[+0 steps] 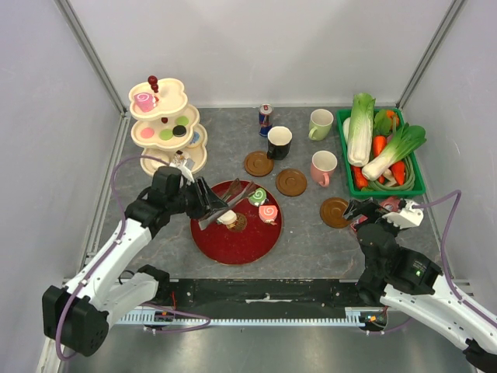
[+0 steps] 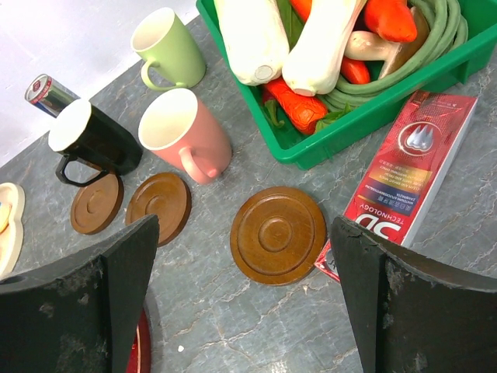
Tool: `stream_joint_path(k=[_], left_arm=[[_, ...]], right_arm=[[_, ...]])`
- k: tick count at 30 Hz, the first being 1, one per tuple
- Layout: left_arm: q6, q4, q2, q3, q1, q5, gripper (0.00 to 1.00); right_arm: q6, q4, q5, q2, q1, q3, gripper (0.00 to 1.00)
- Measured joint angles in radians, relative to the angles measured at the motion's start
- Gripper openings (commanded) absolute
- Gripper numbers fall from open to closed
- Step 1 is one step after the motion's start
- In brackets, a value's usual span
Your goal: Serve the afternoon tea
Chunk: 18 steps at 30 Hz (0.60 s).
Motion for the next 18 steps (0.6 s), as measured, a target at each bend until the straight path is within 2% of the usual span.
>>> stream_joint_path(k=[8, 18], left_arm=[[-0.136, 0.031, -0.021, -0.102, -0.001, 0.010, 0.50], [-0.280, 0.173, 0.026, -0.184, -0.001, 0.095, 0.46]], right_arm=[[0.000, 0.000, 0.000, -0.001, 0.000, -0.002, 0.98], [0.000, 0.000, 0.000, -0.004, 0.000, -0.002, 0.98]])
